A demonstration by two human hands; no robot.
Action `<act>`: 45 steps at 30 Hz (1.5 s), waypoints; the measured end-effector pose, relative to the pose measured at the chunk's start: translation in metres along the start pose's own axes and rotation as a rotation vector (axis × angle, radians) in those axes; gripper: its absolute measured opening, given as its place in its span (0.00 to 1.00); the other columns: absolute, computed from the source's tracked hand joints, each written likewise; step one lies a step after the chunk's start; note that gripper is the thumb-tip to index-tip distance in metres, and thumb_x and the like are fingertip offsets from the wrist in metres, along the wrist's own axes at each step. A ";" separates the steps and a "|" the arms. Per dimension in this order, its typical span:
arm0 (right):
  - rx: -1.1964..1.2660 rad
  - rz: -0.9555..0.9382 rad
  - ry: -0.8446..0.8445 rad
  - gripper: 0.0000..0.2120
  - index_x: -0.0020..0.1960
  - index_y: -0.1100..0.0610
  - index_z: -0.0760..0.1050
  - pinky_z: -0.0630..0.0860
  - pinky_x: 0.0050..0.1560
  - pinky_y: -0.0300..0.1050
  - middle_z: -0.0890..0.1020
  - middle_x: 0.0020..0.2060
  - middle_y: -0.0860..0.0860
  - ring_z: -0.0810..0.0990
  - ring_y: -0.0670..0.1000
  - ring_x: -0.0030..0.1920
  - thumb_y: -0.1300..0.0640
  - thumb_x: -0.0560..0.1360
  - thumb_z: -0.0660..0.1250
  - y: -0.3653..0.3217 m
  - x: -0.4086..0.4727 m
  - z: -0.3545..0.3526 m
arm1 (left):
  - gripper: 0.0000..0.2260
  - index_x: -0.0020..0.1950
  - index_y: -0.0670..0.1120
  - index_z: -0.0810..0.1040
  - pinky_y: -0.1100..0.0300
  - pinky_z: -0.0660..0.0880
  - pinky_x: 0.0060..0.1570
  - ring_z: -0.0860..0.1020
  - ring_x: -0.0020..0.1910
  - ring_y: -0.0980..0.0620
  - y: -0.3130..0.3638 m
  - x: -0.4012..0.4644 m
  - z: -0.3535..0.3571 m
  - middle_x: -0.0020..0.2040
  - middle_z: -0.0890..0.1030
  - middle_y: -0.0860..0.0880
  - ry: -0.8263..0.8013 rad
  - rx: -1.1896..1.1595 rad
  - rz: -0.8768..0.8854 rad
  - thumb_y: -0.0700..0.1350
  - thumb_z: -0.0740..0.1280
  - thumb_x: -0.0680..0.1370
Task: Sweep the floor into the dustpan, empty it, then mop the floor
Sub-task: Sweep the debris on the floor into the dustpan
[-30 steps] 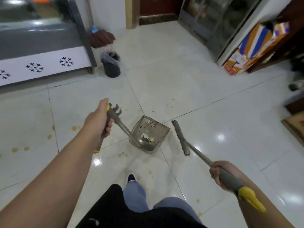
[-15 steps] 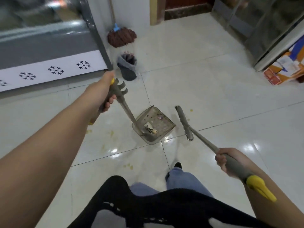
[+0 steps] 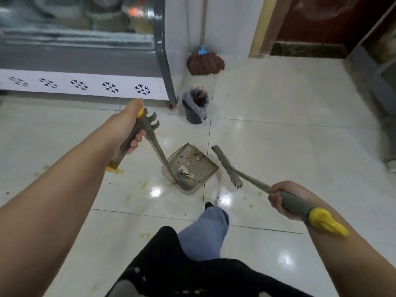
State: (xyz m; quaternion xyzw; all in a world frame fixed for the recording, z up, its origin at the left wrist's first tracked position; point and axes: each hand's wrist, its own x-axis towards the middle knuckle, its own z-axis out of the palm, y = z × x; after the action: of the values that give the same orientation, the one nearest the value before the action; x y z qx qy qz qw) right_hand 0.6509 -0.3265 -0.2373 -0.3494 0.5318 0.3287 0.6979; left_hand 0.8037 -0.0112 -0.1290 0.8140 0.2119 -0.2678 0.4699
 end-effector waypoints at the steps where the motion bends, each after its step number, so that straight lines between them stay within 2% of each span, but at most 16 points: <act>1: -0.018 -0.001 0.006 0.11 0.37 0.61 0.66 0.70 0.16 0.31 0.70 0.18 0.52 0.70 0.46 0.14 0.63 0.78 0.56 -0.017 0.001 0.001 | 0.25 0.32 0.45 0.68 0.64 0.60 0.24 0.62 0.20 0.53 0.007 0.011 0.006 0.24 0.67 0.51 0.002 -0.012 -0.001 0.64 0.52 0.74; 5: -0.112 0.039 0.024 0.11 0.37 0.61 0.66 0.69 0.15 0.31 0.70 0.17 0.53 0.70 0.47 0.13 0.63 0.78 0.56 -0.071 0.003 0.001 | 0.25 0.32 0.44 0.69 0.66 0.61 0.21 0.63 0.19 0.54 0.033 0.044 0.025 0.22 0.68 0.51 0.026 -0.028 -0.043 0.66 0.55 0.73; 10: -0.282 0.037 0.092 0.08 0.39 0.61 0.66 0.68 0.16 0.30 0.71 0.18 0.54 0.69 0.47 0.13 0.64 0.77 0.58 -0.127 0.007 -0.002 | 0.24 0.32 0.44 0.69 0.63 0.61 0.26 0.62 0.22 0.52 0.058 0.064 0.047 0.22 0.67 0.50 0.102 -0.141 -0.138 0.64 0.55 0.73; 14: -0.392 0.046 0.056 0.12 0.35 0.61 0.67 0.66 0.16 0.29 0.69 0.19 0.54 0.68 0.46 0.13 0.65 0.77 0.57 -0.177 0.022 0.003 | 0.24 0.31 0.44 0.68 0.63 0.60 0.25 0.62 0.21 0.52 0.067 0.070 0.051 0.21 0.67 0.51 0.172 -0.208 -0.191 0.64 0.54 0.73; 18: -0.637 0.090 0.024 0.11 0.35 0.59 0.66 0.66 0.15 0.29 0.68 0.17 0.53 0.68 0.47 0.12 0.65 0.76 0.57 -0.235 0.039 0.022 | 0.24 0.32 0.44 0.69 0.65 0.60 0.22 0.63 0.18 0.54 0.070 0.052 0.055 0.20 0.68 0.51 0.318 -0.346 -0.277 0.64 0.53 0.73; 24: -0.973 0.127 -0.081 0.10 0.37 0.61 0.66 0.66 0.15 0.30 0.69 0.17 0.53 0.68 0.47 0.13 0.66 0.77 0.56 -0.290 0.065 0.082 | 0.23 0.36 0.45 0.70 0.69 0.62 0.18 0.64 0.21 0.53 0.056 0.029 0.068 0.26 0.68 0.49 0.581 -0.669 -0.397 0.65 0.56 0.74; 27: -1.056 0.142 -0.099 0.09 0.38 0.61 0.66 0.67 0.14 0.31 0.69 0.18 0.53 0.68 0.46 0.13 0.67 0.77 0.57 -0.301 0.078 0.125 | 0.24 0.38 0.44 0.71 0.68 0.63 0.20 0.64 0.23 0.52 0.035 0.016 0.061 0.28 0.69 0.48 0.688 -0.775 -0.464 0.65 0.56 0.74; 30: -1.128 0.152 -0.123 0.09 0.38 0.61 0.65 0.67 0.14 0.31 0.68 0.18 0.52 0.68 0.46 0.13 0.67 0.77 0.57 -0.296 0.083 0.171 | 0.24 0.38 0.44 0.72 0.65 0.64 0.23 0.65 0.24 0.52 0.009 0.006 0.040 0.29 0.69 0.48 0.754 -0.853 -0.453 0.65 0.57 0.74; 35: -1.222 0.145 -0.148 0.11 0.37 0.60 0.64 0.67 0.14 0.31 0.68 0.18 0.52 0.68 0.46 0.14 0.66 0.78 0.56 -0.274 0.087 0.244 | 0.24 0.37 0.45 0.72 0.69 0.64 0.17 0.66 0.19 0.55 -0.018 0.002 -0.002 0.21 0.70 0.51 0.781 -0.968 -0.446 0.66 0.56 0.74; 41: -1.483 0.079 -0.177 0.12 0.37 0.60 0.64 0.65 0.16 0.30 0.67 0.20 0.52 0.66 0.46 0.14 0.68 0.78 0.54 -0.245 0.098 0.325 | 0.28 0.33 0.44 0.71 0.68 0.65 0.18 0.66 0.17 0.55 -0.035 0.018 -0.051 0.19 0.70 0.51 0.850 -0.993 -0.490 0.69 0.57 0.72; 45: -1.820 -0.095 -0.223 0.12 0.36 0.58 0.66 0.67 0.18 0.34 0.70 0.28 0.54 0.69 0.49 0.24 0.68 0.76 0.58 -0.228 0.117 0.391 | 0.29 0.36 0.44 0.72 0.69 0.66 0.18 0.66 0.19 0.54 -0.048 0.033 -0.087 0.21 0.70 0.50 0.920 -1.022 -0.557 0.70 0.56 0.72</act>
State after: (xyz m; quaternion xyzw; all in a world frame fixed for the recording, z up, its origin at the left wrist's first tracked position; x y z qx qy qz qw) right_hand 1.0662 -0.1123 -0.2451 -0.7520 -0.0176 0.6233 0.2137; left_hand 0.8209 0.0912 -0.1450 0.4399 0.6841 0.1232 0.5685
